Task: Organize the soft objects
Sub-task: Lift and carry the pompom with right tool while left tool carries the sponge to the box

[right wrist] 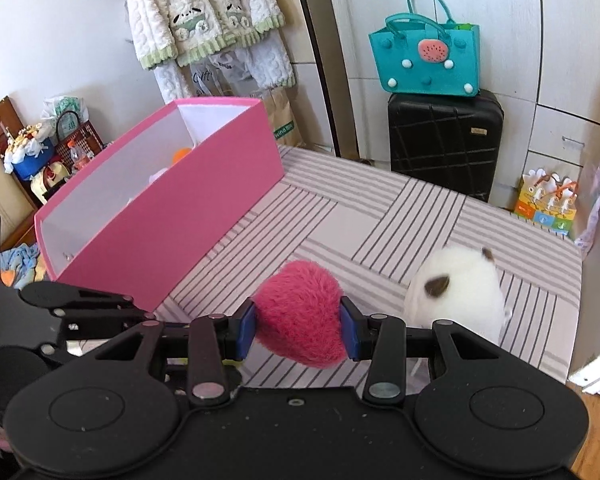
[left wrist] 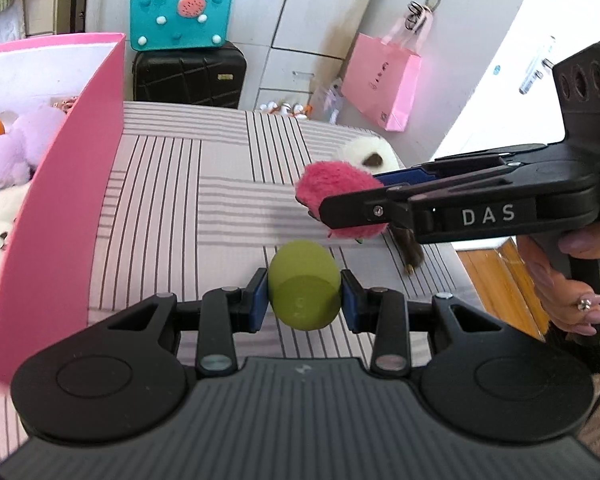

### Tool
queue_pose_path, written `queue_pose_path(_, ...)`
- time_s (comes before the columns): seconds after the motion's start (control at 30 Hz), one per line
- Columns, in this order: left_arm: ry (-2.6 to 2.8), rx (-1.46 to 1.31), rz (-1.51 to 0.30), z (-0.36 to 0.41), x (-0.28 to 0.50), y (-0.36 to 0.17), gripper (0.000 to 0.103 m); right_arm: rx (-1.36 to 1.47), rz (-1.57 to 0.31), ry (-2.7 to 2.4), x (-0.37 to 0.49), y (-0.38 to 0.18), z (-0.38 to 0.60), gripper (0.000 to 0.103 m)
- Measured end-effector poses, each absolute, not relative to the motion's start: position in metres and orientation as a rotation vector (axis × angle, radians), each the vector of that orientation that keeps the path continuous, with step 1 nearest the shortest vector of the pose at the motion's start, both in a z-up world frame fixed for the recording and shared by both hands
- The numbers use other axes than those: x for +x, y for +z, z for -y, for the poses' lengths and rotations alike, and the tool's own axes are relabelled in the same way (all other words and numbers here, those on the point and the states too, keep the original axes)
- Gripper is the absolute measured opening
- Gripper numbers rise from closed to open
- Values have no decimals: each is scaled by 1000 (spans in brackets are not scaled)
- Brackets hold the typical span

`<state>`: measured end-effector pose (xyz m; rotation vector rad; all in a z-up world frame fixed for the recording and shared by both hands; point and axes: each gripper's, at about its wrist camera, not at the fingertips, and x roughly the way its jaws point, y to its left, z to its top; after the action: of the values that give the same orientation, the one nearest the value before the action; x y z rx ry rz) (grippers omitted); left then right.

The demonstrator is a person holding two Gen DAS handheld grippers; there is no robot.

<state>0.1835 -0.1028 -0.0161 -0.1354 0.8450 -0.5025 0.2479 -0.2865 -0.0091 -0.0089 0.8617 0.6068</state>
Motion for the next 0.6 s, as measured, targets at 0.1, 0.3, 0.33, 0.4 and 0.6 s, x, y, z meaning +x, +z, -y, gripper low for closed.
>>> queue_pose_path(0.1, -531, -109, -854, 96, 173, -12, 36, -28, -866, 600, 234, -9, 283, 48)
queue_pose_path(0.3, -573, -74, -854, 82, 148, -4, 36, -54, -865, 607, 207, -7, 275, 48)
queue_pose_path(0.33, -584, -78, -863, 79, 145, -2, 36, -56, -867, 613, 202, -6, 273, 48)
queue_pose_path(0.4, -606, -76, -876, 73, 139, 0, 36, -65, -866, 618, 192, -5, 270, 48)
queue_pose_path(0.6, -664, -28, -891, 58, 120, 16, 36, -114, -842, 611, 161, 6, 261, 48)
